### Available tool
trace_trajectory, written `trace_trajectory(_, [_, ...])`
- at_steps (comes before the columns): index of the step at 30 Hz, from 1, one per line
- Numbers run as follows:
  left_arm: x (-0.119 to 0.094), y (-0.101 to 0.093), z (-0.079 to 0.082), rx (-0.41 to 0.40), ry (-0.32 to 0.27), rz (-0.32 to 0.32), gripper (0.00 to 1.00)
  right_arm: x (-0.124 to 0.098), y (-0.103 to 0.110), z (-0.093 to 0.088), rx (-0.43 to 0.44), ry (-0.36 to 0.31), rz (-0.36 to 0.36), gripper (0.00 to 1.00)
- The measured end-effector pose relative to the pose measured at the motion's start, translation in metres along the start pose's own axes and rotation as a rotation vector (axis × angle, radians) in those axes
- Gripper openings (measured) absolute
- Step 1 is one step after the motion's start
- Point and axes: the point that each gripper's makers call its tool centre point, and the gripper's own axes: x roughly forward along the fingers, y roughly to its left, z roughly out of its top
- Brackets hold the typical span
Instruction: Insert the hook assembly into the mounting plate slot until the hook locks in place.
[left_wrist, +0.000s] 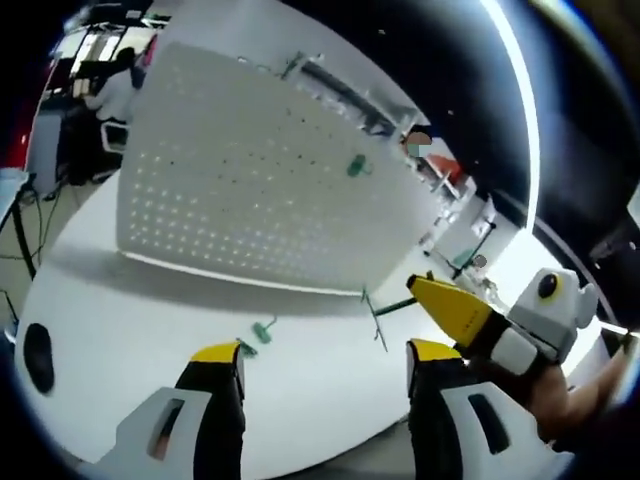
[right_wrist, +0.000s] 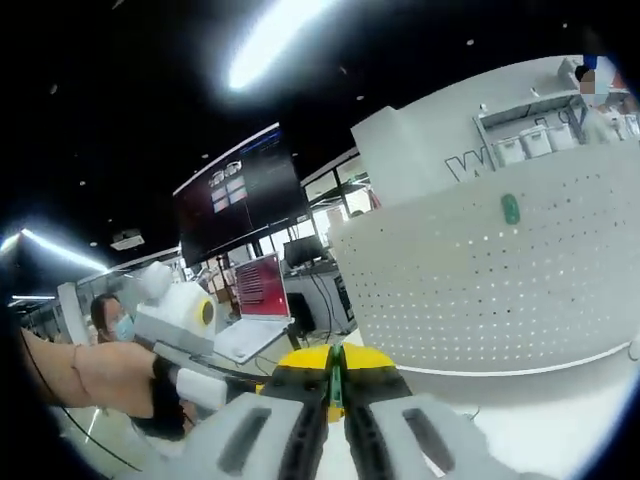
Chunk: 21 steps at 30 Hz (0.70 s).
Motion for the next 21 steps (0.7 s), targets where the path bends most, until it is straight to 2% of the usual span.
trace_trajectory(4, [-0.004,0.002,0.008,-0.046,-0.038,-0.001,0.54,0.001,0.007,0.0,0.005,-0.015,0.008,0.0])
trace_trajectory(8, [-0.006,0.002,0.007,-0.063,-0.039,-0.029,0.46,0.004,0.017,0.002,-0.013,-0.028,0.025,0.0])
trace_trajectory(11, [-0.009,-0.002,0.006,-0.137,-0.054,-0.074,0.4,0.005,0.022,0.001,-0.016,-0.03,0.033,0.0])
trace_trajectory(16, [-0.013,-0.005,0.001,-0.153,-0.055,-0.098,0.27,0.008,0.033,-0.003,-0.017,-0.029,0.051,0.0])
trace_trajectory(21, [-0.017,-0.009,0.005,-0.216,-0.09,-0.134,0.19,0.008,0.039,-0.002,-0.046,-0.041,0.041,0.0])
